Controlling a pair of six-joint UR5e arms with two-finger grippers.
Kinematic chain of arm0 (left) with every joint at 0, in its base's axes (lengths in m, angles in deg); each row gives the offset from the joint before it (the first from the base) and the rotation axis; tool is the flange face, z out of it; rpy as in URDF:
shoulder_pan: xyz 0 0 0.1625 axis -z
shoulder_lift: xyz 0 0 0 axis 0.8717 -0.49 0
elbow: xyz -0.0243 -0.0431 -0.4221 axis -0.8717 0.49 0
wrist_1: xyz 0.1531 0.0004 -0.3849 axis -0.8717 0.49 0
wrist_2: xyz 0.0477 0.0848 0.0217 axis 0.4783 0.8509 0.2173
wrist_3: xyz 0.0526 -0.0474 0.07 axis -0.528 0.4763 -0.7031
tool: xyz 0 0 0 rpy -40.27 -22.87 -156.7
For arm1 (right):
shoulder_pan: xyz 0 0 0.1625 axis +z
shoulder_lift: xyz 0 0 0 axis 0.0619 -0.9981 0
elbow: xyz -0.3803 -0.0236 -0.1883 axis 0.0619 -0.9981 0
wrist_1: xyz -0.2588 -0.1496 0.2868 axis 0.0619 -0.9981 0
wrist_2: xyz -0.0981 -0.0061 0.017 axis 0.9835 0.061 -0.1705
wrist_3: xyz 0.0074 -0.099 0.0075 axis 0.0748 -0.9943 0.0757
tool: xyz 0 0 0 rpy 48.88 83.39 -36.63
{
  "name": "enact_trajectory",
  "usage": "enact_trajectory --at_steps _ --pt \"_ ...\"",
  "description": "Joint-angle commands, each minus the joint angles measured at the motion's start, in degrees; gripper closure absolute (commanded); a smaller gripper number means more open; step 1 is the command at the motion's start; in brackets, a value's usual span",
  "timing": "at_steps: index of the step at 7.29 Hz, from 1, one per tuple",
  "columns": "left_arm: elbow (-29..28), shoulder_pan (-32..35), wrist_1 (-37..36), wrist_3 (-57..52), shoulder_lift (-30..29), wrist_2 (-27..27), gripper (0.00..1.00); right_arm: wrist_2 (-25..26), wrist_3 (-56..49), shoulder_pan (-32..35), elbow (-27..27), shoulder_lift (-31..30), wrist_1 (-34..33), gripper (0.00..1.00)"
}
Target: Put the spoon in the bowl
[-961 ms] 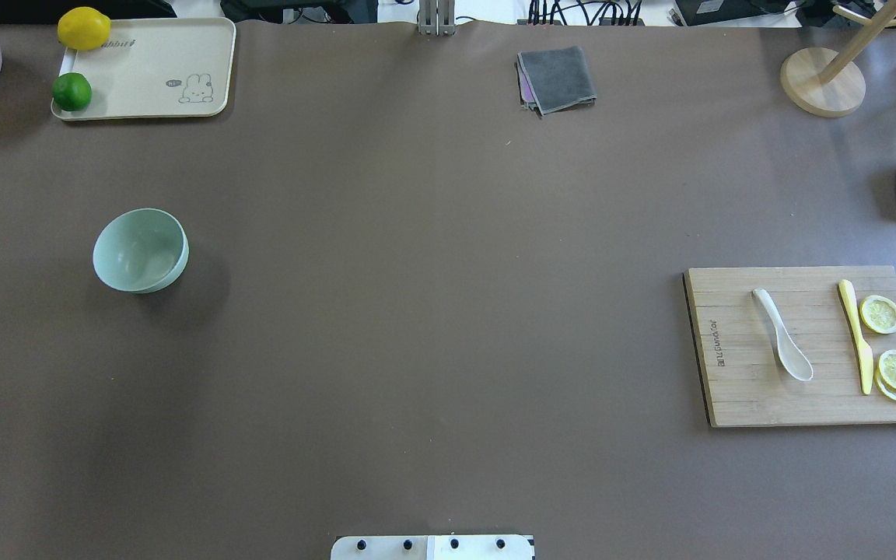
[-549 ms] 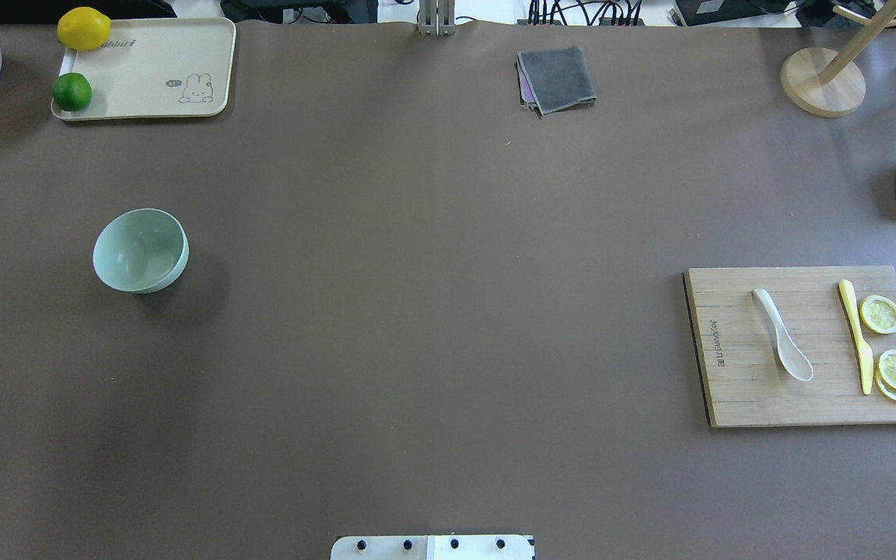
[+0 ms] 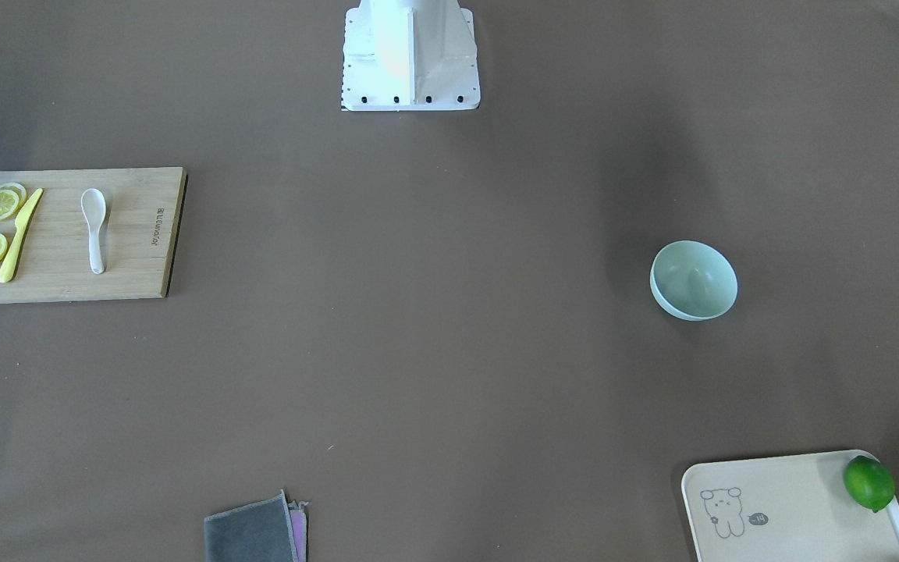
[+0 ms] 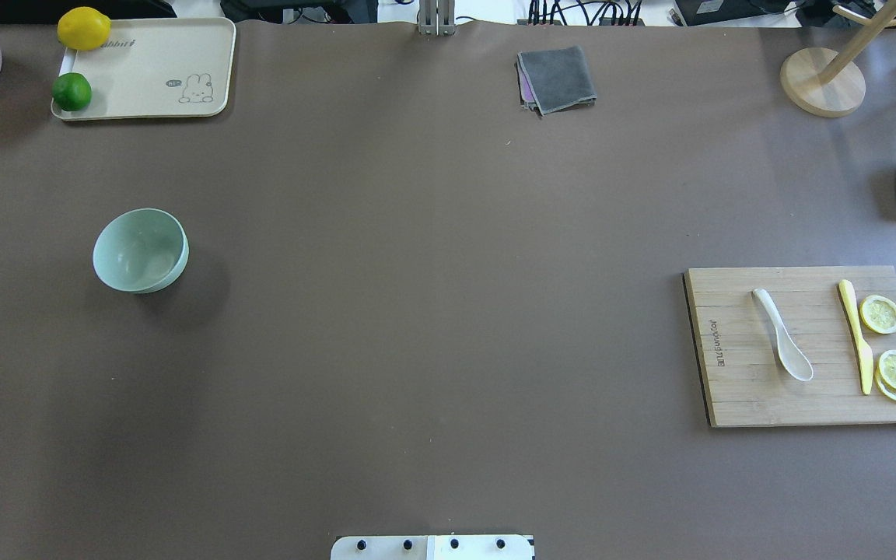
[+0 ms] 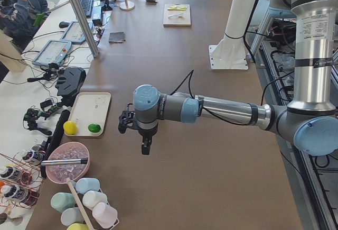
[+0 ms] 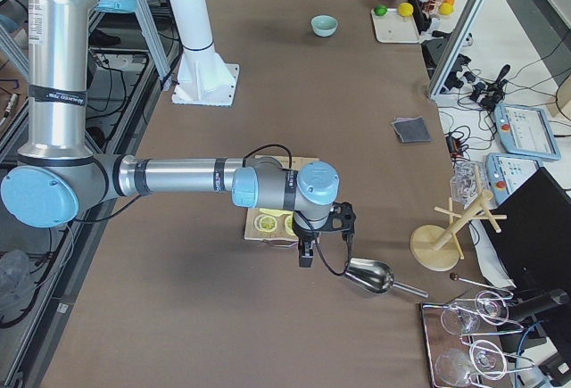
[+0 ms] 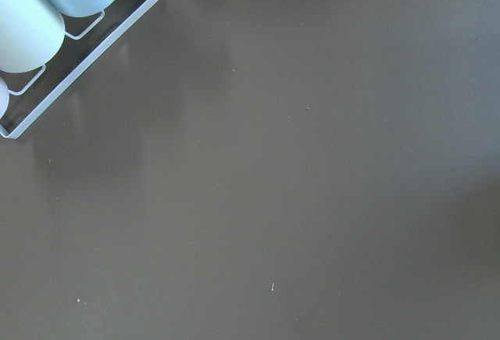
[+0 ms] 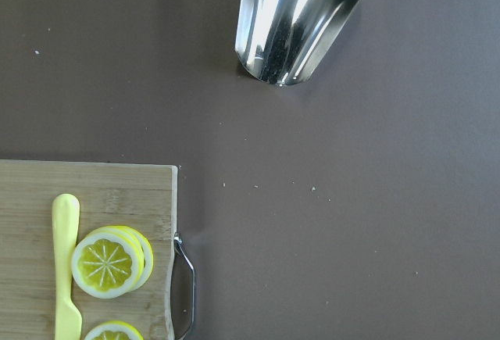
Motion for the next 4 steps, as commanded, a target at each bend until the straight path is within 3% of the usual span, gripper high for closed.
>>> enact_trajectory --at_steps 1,4 --pt "-0.3 -0.3 3.8 0.0 0.4 -0.1 0.02 -0.6 0.2 0.0 -0.3 0.0 0.2 0.00" --pt "-0.2 -0.8 8.2 0.5 1.1 -1.8 0.02 -7.4 0.2 0.0 -0.5 0.4 0.3 0.00"
